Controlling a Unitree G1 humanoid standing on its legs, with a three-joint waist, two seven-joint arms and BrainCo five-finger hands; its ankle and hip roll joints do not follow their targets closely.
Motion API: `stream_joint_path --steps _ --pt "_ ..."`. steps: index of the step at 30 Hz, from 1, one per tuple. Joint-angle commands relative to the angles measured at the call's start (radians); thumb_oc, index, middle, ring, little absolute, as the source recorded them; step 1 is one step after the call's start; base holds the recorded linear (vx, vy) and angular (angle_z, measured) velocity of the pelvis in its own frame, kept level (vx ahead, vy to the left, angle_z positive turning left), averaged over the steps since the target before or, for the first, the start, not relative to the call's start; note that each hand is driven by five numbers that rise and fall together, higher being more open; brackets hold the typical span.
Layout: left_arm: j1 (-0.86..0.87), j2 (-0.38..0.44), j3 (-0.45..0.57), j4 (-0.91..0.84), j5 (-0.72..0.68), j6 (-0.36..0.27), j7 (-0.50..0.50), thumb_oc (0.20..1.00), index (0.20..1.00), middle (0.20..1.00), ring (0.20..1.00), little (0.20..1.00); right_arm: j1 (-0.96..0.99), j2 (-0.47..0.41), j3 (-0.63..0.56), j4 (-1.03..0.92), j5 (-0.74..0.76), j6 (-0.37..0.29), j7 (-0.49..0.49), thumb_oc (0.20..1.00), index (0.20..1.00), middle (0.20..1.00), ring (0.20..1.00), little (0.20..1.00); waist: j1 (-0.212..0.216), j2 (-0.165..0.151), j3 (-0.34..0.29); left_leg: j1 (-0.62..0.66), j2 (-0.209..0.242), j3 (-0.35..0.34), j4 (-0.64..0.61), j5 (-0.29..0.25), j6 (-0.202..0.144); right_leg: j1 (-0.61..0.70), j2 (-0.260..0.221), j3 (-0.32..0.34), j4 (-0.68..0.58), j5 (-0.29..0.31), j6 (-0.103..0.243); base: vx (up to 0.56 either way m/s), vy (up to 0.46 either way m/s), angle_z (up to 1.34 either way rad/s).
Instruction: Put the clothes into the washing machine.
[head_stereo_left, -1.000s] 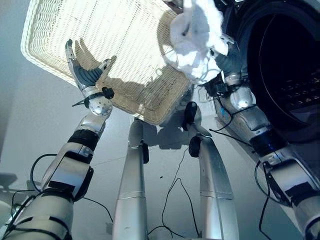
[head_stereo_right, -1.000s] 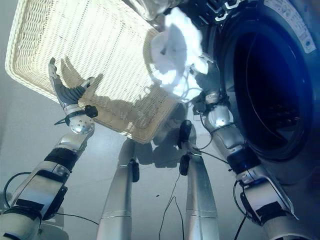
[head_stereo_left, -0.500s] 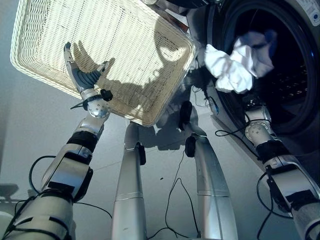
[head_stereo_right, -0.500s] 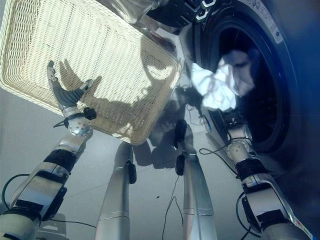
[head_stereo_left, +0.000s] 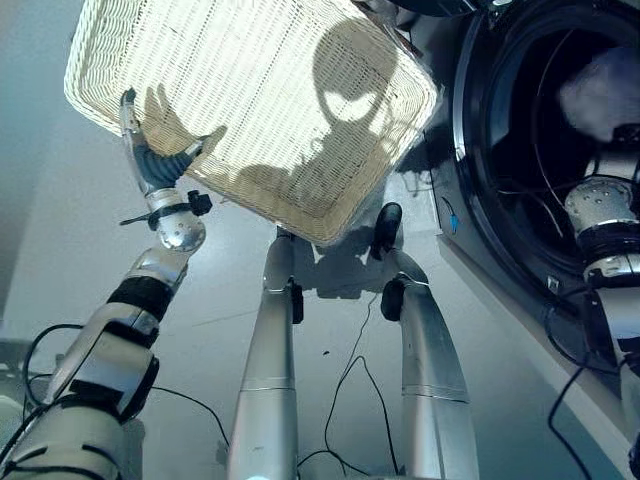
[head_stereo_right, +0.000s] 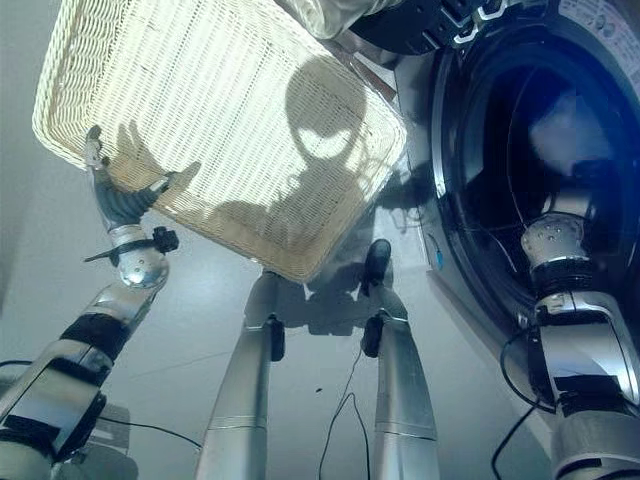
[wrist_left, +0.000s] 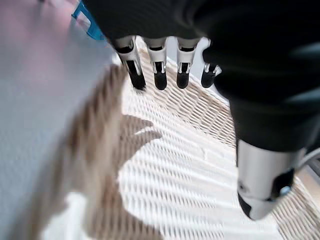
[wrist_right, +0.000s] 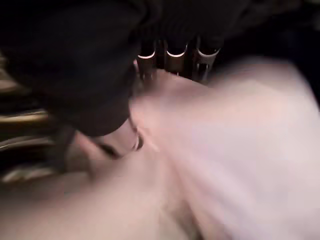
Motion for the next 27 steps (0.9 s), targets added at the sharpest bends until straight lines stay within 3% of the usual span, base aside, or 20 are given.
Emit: stream_joint_path --steps 1,4,7,9,11,12,13,15,16,18,22,27 --pt "-0.035 0.008 0.072 0.037 -0.053 -0.012 -0.029 1.0 1.0 1.0 1.0 1.0 0.021 -0.255 -0.036 0.032 -0.074 0.022 0.059 1.0 1.0 1.0 1.0 1.0 -0.031 -0.066 -0.025 0.055 -0.01 0.019 0.146 -0.193 -0.027 0.123 0.064 -0.028 -0.162 0.12 0.102 0.0 0.0 0.0" --pt "-0.07 0.004 0.055 0.056 -0.049 -0.008 -0.053 1.0 1.0 1.0 1.0 1.0 -0.015 -0.249 0.016 0.129 -0.108 0.11 0.053 1.0 1.0 1.0 1.0 1.0 -0.017 -0.06 -0.025 0.051 -0.021 0.011 0.151 -0.194 -0.021 0.117 0.056 -0.035 -0.157 0.118 0.1 0.01 -0.024 0.02" --pt "-0.093 -0.004 0.03 0.075 -0.046 -0.014 -0.063 1.0 1.0 1.0 1.0 1.0 -0.054 -0.236 0.055 0.227 -0.106 0.174 -0.021 1.0 1.0 1.0 1.0 1.0 -0.007 -0.045 -0.025 0.046 -0.026 0.007 0.152 -0.193 -0.019 0.11 0.048 -0.04 -0.154 0.117 0.1 0.01 -0.01 0.0" --pt "-0.106 -0.017 0.007 0.079 -0.047 -0.014 -0.053 1.0 1.0 1.0 1.0 1.0 -0.079 -0.227 0.1 0.264 -0.329 0.262 -0.141 1.0 1.0 1.0 1.0 1.0 0.0 -0.033 -0.025 0.041 -0.033 0.007 0.154 -0.191 -0.014 0.104 0.043 -0.043 -0.151 0.119 0.1 0.01 -0.003 0.04" --pt "-0.118 -0.021 -0.004 0.076 -0.055 -0.009 -0.048 1.0 1.0 1.0 1.0 1.0 -0.106 -0.215 0.148 0.259 -0.422 0.361 -0.217 1.0 1.0 1.0 1.0 1.0 0.002 -0.026 -0.025 0.036 -0.039 0.006 0.158 -0.192 -0.011 0.097 0.044 -0.041 -0.149 0.12 0.1 0.0 0.006 0.02" --pt "-0.118 -0.021 -0.004 0.076 -0.055 -0.009 -0.048 1.0 1.0 1.0 1.0 1.0 -0.106 -0.215 0.148 0.259 -0.422 0.361 -0.217 1.0 1.0 1.0 1.0 1.0 0.002 -0.026 -0.025 0.036 -0.039 0.006 0.158 -0.192 -0.011 0.097 0.044 -0.041 -0.149 0.12 0.1 -0.01 0.008 0.04" --pt "-0.12 -0.024 -0.005 0.075 -0.052 -0.007 -0.047 1.0 1.0 1.0 1.0 1.0 -0.112 -0.209 0.162 0.272 -0.47 0.424 -0.216 1.0 1.0 1.0 1.0 1.0 0.003 -0.024 -0.025 0.036 -0.039 0.007 0.16 -0.193 -0.011 0.097 0.044 -0.041 -0.148 0.119 0.1 -0.02 -0.01 0.04" --pt "-0.145 -0.026 -0.022 0.077 -0.061 -0.007 -0.045 1.0 1.0 1.0 1.0 1.0 -0.169 -0.201 0.277 0.312 -0.774 0.705 -0.255 1.0 1.0 1.0 1.0 1.0 0.007 -0.018 -0.025 0.033 -0.038 0.009 0.152 -0.189 -0.007 0.098 0.044 -0.041 -0.16 0.125 0.104 -0.04 -0.015 0.04" --pt "-0.15 -0.025 -0.026 0.079 -0.064 -0.009 -0.048 1.0 1.0 1.0 1.0 1.0 -0.176 -0.2 0.297 0.321 -0.791 0.73 -0.255 1.0 1.0 1.0 1.0 1.0 0.009 -0.017 -0.025 0.033 -0.039 0.008 0.15 -0.188 -0.006 0.098 0.044 -0.041 -0.162 0.126 0.103 -0.04 -0.005 0.02" --pt "-0.167 -0.031 -0.043 0.082 -0.066 -0.011 -0.044 1.0 1.0 1.0 1.0 1.0 -0.206 -0.196 0.374 0.353 -0.95 0.863 -0.241 1.0 1.0 1.0 1.0 1.0 0.014 -0.008 -0.025 0.031 -0.041 0.007 0.143 -0.182 -0.002 0.097 0.043 -0.043 -0.163 0.124 0.102 -0.03 -0.004 0.03" --pt "-0.19 -0.026 -0.057 0.084 -0.079 -0.015 -0.048 1.0 1.0 1.0 1.0 1.0 -0.245 -0.183 0.461 0.37 -1.123 0.936 -0.237 1.0 1.0 1.0 1.0 1.0 0.02 0.003 -0.025 0.023 -0.043 0.005 0.14 -0.18 0.003 0.088 0.042 -0.045 -0.16 0.121 0.103 0.0 0.0 0.0" --pt "-0.199 -0.023 -0.048 0.084 -0.085 -0.02 -0.051 1.0 1.0 1.0 1.0 1.0 -0.25 -0.146 0.51 0.32 -1.273 0.914 -0.246 1.0 1.0 1.0 1.0 1.0 0.016 0.008 -0.025 0.022 -0.043 0.008 0.129 -0.181 0.004 0.086 0.045 -0.043 -0.166 0.116 0.106 0.0 0.0 0.0"
